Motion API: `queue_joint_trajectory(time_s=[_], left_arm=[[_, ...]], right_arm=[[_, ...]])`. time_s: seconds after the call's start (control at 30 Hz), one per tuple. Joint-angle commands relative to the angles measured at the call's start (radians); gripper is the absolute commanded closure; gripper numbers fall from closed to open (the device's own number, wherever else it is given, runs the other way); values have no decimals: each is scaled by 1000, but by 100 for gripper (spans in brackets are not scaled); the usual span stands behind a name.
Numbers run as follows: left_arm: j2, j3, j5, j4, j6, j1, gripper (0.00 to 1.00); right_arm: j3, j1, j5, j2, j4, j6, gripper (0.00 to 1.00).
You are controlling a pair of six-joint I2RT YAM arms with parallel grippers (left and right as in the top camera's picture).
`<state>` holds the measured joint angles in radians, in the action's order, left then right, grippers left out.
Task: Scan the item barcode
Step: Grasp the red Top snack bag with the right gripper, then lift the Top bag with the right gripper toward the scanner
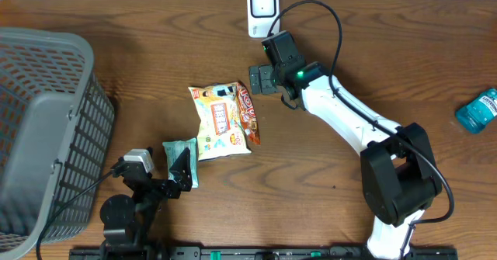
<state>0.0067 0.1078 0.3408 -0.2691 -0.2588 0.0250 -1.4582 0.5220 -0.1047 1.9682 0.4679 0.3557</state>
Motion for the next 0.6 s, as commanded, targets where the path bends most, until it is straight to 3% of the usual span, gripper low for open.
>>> queue_joint_trajectory(time_s=[0.0,0.07,0.23,0.57], left_arm=[[-3,-11,2,-23,2,-2,2],[-3,-11,2,-23,2,-2,2],[-3,-11,2,-23,2,-2,2],[-3,-11,2,-23,2,-2,2]], right_arm=[[1,14,10,0,14,27,1],[1,21,6,0,34,13,1],[1,49,-74,36,106,14,12],[1,149,-82,55,134,14,11]])
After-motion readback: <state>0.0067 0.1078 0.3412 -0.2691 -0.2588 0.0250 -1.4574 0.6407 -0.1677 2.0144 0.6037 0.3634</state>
